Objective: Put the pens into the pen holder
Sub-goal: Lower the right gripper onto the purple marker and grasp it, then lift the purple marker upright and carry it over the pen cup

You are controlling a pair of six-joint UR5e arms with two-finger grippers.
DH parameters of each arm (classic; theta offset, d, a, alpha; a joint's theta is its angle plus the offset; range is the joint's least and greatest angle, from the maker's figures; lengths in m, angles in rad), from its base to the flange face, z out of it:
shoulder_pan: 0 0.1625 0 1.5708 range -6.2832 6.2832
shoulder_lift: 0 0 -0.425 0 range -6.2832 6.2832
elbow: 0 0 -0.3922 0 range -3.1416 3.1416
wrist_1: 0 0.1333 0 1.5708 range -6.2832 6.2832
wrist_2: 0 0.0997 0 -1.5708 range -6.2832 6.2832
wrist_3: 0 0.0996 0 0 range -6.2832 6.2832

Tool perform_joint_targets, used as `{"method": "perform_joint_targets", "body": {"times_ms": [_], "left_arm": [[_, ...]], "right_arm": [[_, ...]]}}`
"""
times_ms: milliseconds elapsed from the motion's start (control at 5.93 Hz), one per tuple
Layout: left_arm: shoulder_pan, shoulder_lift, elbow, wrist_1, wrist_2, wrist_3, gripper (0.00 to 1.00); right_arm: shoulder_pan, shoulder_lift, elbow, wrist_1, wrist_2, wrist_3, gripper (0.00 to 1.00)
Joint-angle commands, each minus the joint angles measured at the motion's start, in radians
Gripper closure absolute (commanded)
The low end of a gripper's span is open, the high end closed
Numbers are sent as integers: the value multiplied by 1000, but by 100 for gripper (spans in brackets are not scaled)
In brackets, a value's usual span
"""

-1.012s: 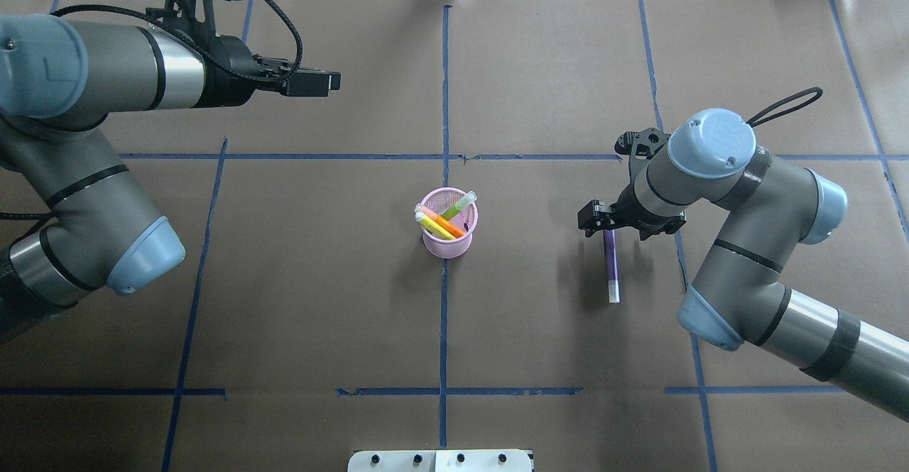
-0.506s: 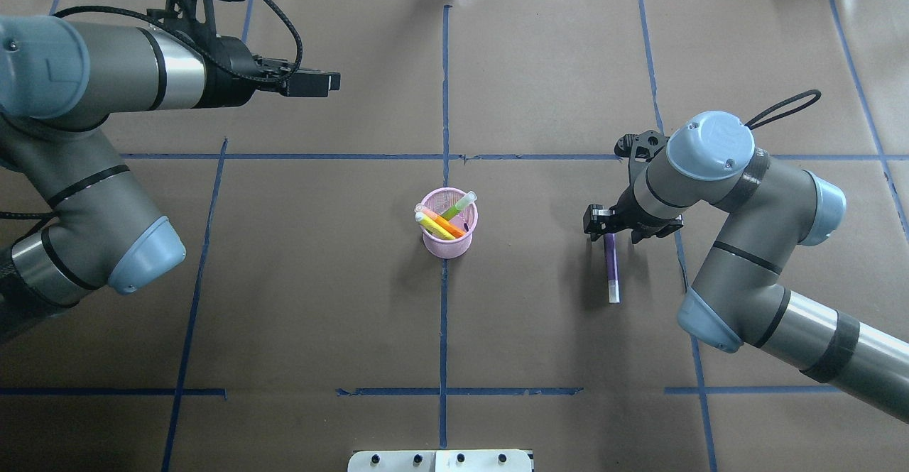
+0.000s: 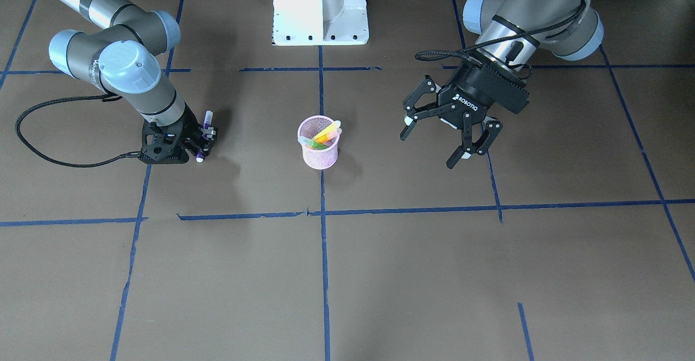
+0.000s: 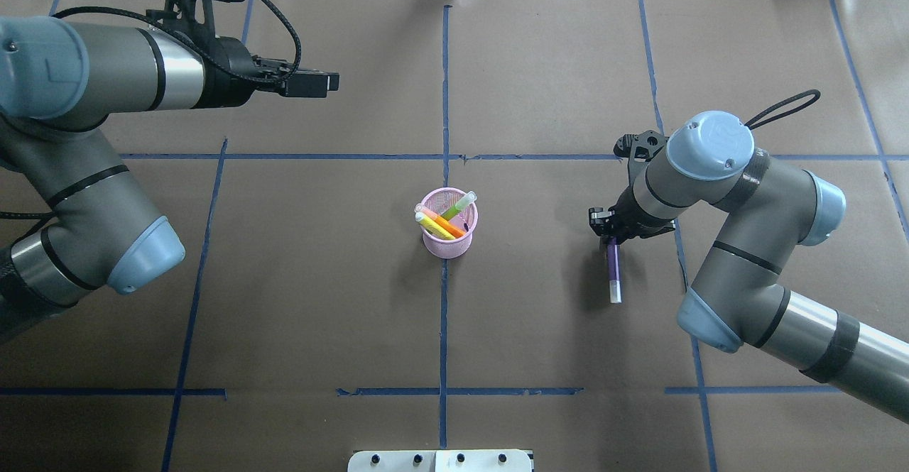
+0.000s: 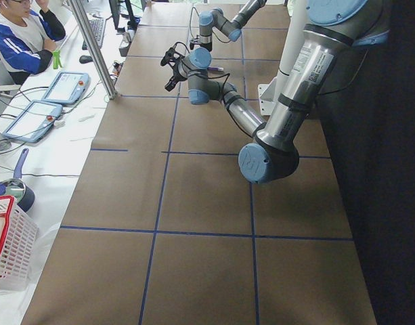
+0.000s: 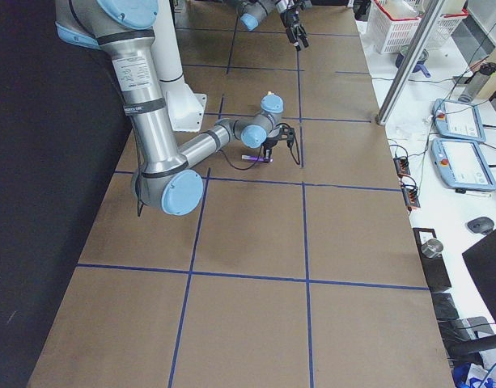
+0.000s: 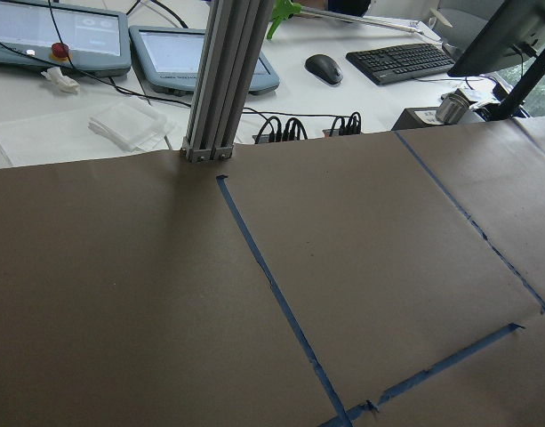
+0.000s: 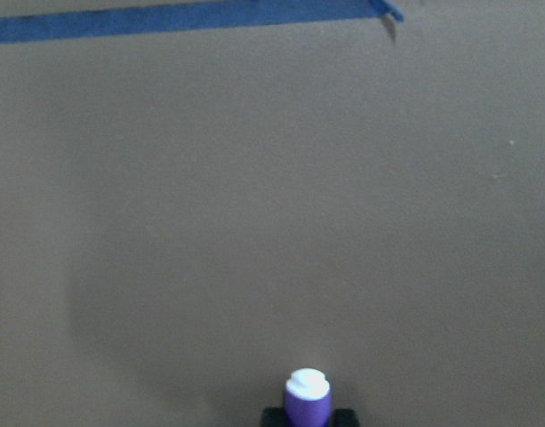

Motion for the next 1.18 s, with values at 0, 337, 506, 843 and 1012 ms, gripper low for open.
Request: {"method": "perform_joint_targets", "body": {"times_ms": [0,337,506,843,1012], "left_arm": [[0,1,-1,0,0,-4,0],[-2,3,-1,0,0,-4,0],[-2,17,-1,12,0,2,0],[-2,36,7,16,-2,5,0],[-2,49,8,15,-2,5,0]], "right_arm": [[3,0,11,0,0,-1,100],[55,-7,125,4,15,-3,100],[96,-5,229,6,-1,-2,100],[158,74,346,14,-132,2,100],[85,93,394,15,-364,0,100]]}}
